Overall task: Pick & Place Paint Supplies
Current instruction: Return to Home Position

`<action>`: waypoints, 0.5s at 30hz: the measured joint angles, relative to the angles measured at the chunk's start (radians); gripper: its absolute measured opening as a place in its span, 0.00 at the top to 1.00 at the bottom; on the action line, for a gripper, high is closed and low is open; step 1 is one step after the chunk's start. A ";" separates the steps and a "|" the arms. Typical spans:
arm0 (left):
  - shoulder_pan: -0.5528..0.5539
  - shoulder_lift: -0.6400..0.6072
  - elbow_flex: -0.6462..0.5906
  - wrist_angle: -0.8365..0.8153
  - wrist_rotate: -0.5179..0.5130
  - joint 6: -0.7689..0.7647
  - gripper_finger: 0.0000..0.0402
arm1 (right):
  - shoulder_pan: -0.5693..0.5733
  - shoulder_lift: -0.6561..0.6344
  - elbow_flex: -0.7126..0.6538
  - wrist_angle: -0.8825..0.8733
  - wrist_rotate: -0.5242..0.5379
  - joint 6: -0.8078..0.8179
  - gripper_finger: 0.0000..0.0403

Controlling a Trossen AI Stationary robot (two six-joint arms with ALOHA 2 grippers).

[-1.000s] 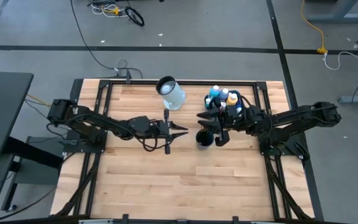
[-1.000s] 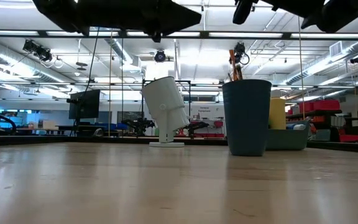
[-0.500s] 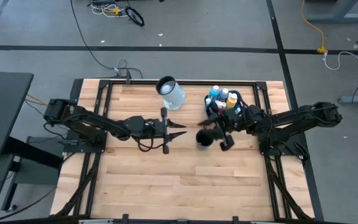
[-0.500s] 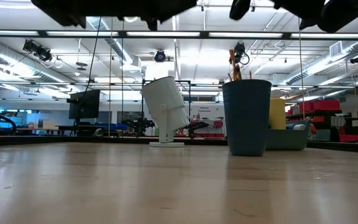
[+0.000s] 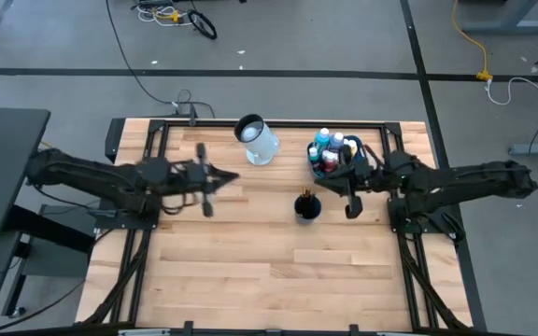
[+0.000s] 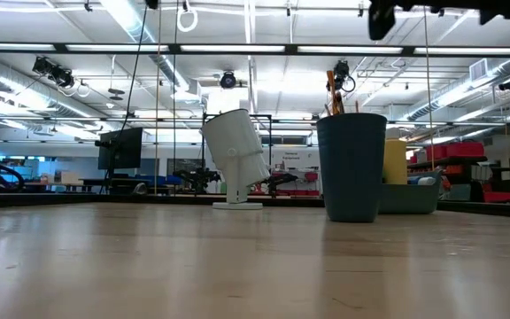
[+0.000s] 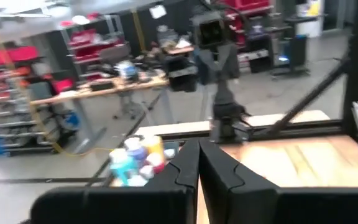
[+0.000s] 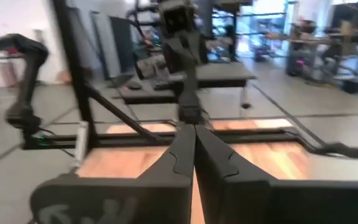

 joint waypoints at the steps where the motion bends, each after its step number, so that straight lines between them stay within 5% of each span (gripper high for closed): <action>1: 0.000 -0.040 0.000 -0.036 -0.016 -0.001 0.96 | 0.000 -0.026 0.000 -0.035 0.024 -0.004 0.98; 7: 0.000 -0.255 -0.053 -0.157 -0.008 -0.005 0.99 | 0.000 -0.162 0.000 -0.218 0.003 -0.073 0.99; 15: 0.000 -0.566 -0.343 -0.091 -0.002 0.008 0.97 | 0.002 -0.259 0.000 -0.410 -0.175 -0.139 0.99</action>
